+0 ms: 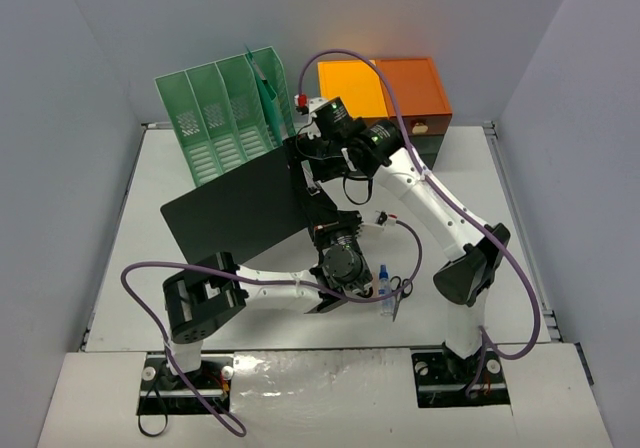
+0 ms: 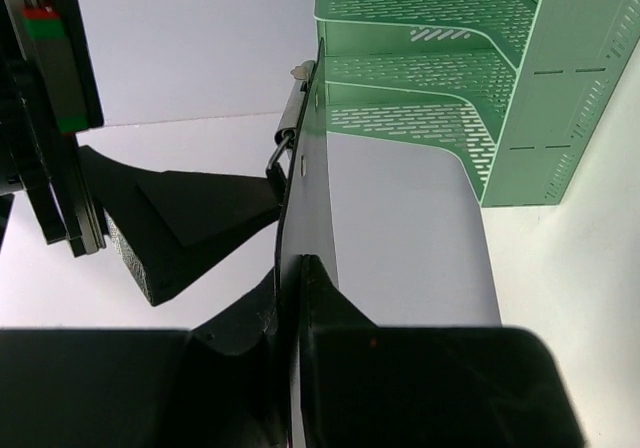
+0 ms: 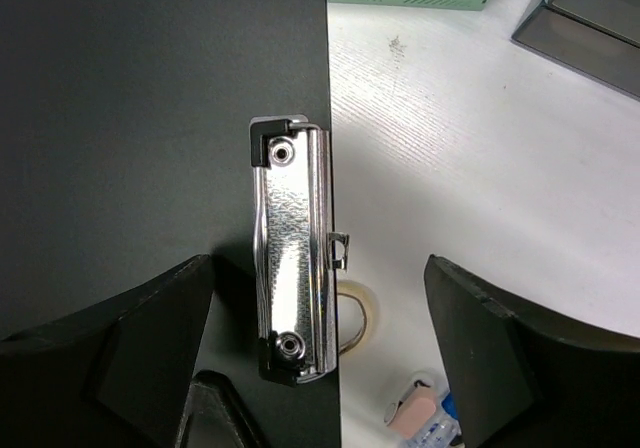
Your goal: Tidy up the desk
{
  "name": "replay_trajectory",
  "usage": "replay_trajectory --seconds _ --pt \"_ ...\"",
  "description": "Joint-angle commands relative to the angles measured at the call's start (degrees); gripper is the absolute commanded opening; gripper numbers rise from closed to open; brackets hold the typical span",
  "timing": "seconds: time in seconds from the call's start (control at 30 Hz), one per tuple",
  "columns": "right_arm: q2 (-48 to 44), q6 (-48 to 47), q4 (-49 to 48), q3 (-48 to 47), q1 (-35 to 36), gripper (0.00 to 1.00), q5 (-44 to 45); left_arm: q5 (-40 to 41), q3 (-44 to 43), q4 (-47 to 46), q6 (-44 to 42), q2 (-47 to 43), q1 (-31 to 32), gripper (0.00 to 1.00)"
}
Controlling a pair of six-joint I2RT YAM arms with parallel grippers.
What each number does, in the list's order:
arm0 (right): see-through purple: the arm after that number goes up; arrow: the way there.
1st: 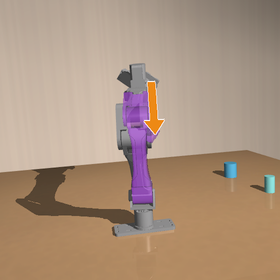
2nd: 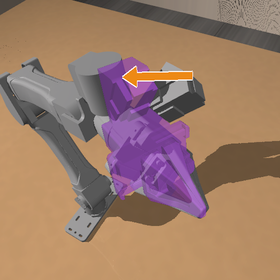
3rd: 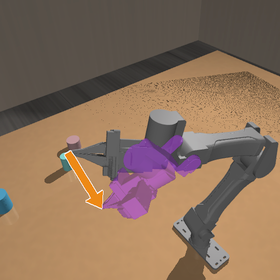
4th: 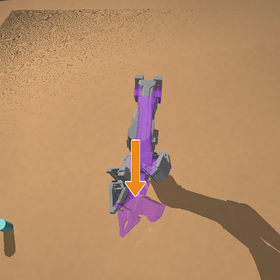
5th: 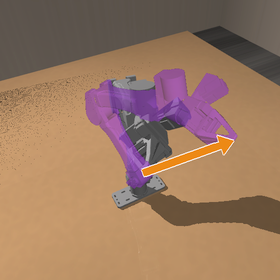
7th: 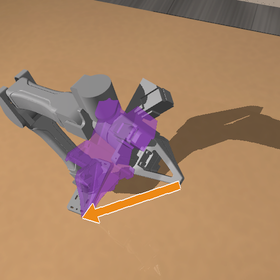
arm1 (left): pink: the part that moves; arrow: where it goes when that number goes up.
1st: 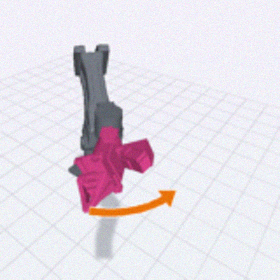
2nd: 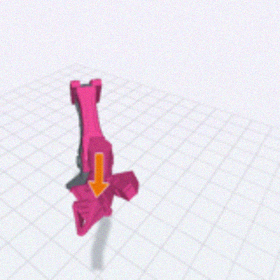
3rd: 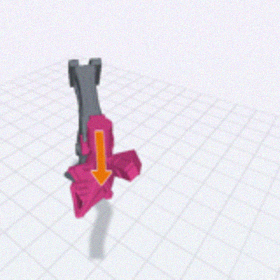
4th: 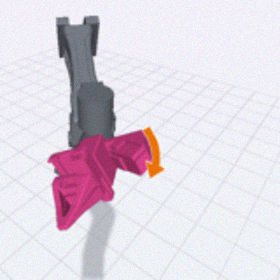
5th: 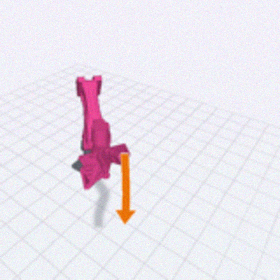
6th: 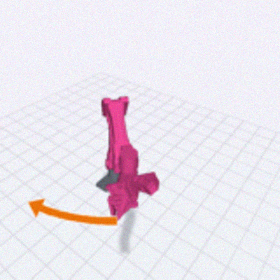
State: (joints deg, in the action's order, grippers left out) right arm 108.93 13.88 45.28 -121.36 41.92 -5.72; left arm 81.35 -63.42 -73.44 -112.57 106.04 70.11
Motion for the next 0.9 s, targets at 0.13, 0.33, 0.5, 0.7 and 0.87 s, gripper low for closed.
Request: replay_trajectory --seconds 0.13,0.33,0.5,0.7,0.87 --pt "-7.0 1.6 -3.7 -4.2 -5.2 0.95 5.0 -0.4 -3.4 -17.5 -4.1 -4.3 -0.2 0.00" --pt "-10.1 5.0 -10.0 -0.9 -14.3 0.95 -2.4 0.1 -3.3 -17.5 -4.4 -4.5 0.2 0.00" --pt "-8.5 6.9 -13.0 1.7 -20.8 0.92 -18.2 0.2 -2.8 -17.5 -4.4 -5.4 1.2 0.00" --pt "-6.8 11.1 -19.5 7.4 -22.9 0.84 -38.0 -0.7 -2.1 -17.5 -4.2 -8.1 3.2 0.00" --pt "-10.2 16.4 -31.5 20.4 -23.2 0.81 -50.6 -2.1 -0.2 -17.4 -3.7 -10.6 4.3 0.00"
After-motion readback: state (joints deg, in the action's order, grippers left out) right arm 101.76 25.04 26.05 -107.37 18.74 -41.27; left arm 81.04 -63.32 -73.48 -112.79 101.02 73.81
